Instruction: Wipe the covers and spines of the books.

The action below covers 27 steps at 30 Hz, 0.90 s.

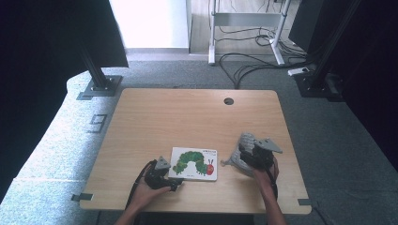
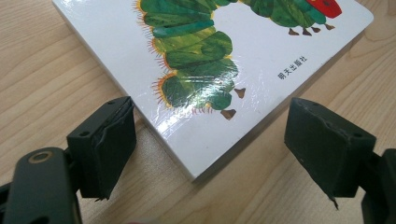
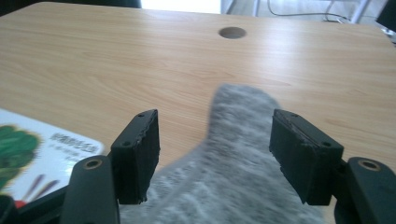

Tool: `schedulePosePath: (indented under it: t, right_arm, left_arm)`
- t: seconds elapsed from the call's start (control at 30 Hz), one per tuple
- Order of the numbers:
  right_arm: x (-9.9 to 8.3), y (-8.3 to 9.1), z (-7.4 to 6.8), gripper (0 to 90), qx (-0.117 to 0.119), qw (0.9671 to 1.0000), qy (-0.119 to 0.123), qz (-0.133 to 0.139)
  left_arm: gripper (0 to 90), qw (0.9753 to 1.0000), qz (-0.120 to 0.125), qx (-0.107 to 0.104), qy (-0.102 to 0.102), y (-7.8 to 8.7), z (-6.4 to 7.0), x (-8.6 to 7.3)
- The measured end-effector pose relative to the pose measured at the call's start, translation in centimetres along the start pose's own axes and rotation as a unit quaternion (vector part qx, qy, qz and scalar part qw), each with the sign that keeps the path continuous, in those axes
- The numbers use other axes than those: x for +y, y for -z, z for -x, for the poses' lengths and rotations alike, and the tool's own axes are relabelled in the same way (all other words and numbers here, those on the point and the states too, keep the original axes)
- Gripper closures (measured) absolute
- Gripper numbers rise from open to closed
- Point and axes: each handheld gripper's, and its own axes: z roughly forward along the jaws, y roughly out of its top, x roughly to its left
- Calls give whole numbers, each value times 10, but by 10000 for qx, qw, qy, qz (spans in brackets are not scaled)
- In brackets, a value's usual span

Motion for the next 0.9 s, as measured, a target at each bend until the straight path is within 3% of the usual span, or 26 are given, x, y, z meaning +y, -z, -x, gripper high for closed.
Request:
schedulePosePath:
  t: [0.1,0.2,0.3,0.33,0.47,0.9]
  right_arm:
    - [1,0,-7,321,116,9999,44,-20]
    - [0,-2,-22,321,427,9990,78,-110]
    - [-1,-4,-28,322,514,9985,138,-158]
    - [-2,-7,-35,325,654,9975,144,-218]
    - [-5,-12,-44,329,855,9957,133,-325]
    - [-20,-32,-75,332,1242,9888,279,-776]
  left_arm:
    - [170,10000,8,-24,-1,1,0,0]
    - [169,9999,93,-81,18,5,-1,1]
    - [167,9999,133,-78,3,8,-2,1]
    - [167,9998,156,-79,1,10,-2,1]
    - [166,9998,209,-60,30,12,-3,2]
    - [167,9997,214,-58,52,9,-3,2]
